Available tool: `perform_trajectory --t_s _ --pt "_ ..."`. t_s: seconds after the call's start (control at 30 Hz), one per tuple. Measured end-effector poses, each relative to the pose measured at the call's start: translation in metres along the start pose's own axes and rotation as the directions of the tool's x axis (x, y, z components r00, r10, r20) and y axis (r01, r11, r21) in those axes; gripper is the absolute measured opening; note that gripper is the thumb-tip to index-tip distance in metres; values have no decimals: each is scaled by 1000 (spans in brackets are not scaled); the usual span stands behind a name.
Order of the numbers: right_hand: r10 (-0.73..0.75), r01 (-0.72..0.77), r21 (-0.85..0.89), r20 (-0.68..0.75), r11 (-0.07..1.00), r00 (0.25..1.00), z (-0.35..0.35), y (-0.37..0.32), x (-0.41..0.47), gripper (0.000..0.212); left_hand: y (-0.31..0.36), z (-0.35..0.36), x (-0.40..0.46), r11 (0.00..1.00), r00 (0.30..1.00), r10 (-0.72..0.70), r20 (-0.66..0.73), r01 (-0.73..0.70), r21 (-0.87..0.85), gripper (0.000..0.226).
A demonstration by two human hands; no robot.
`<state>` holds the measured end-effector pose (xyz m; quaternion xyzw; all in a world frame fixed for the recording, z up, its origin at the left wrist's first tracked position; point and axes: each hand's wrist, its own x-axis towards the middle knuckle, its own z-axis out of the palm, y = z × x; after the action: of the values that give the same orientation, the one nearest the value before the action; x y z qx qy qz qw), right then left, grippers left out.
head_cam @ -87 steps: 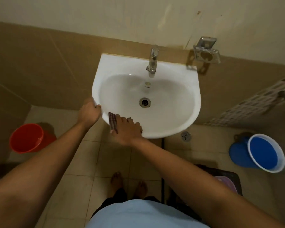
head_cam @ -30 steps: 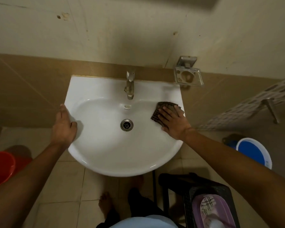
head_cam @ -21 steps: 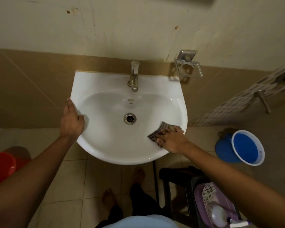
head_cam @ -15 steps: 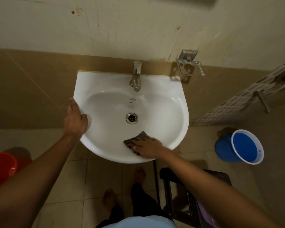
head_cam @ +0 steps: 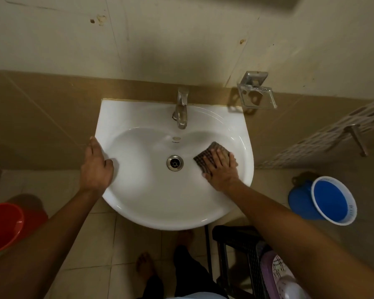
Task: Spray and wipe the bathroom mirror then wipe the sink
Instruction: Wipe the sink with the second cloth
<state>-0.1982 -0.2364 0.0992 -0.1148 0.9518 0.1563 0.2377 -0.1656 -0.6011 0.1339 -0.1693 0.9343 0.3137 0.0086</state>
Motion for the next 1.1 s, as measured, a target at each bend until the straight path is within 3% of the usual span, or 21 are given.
perform_trajectory --t_s 0.1,0.23,0.4,0.53,0.6,0.7,0.8,1.0,1.1 --pt "-70 65 -46 -107 997 992 -1 4 22 65 -1 1 2 1000 1000 -4 -2 4 7 72" --pt "-103 103 -4 -102 995 989 4 -5 32 62 -2 2 4 1000 1000 5 -7 -5 14 72" --pt "6 -9 149 22 989 1000 11 -30 3 63 2 0 1 1000 1000 1 -5 0 26 73" --pt "-176 87 368 215 926 961 0 -85 -38 61 6 -1 0 1000 1000 1 -3 -1 13 74" --pt "-275 143 445 247 884 929 -12 -118 -41 61 5 -2 0 1000 1000 -5 -4 5 12 74" --pt "-321 177 542 184 821 929 -23 -161 -19 61 1 -2 0 1000 1000 2 -10 -2 23 74" --pt "-260 181 573 58 799 964 -25 -177 17 63 -1 0 1 1000 1000 8 -6 -7 27 74" --pt "-145 189 358 -146 914 979 4 -109 42 61 -5 4 4 1000 1000 20 -14 -20 22 74" --pt "-43 107 394 -168 913 985 8 -76 21 58 -6 4 3 1000 1000 17 -8 -17 10 74"
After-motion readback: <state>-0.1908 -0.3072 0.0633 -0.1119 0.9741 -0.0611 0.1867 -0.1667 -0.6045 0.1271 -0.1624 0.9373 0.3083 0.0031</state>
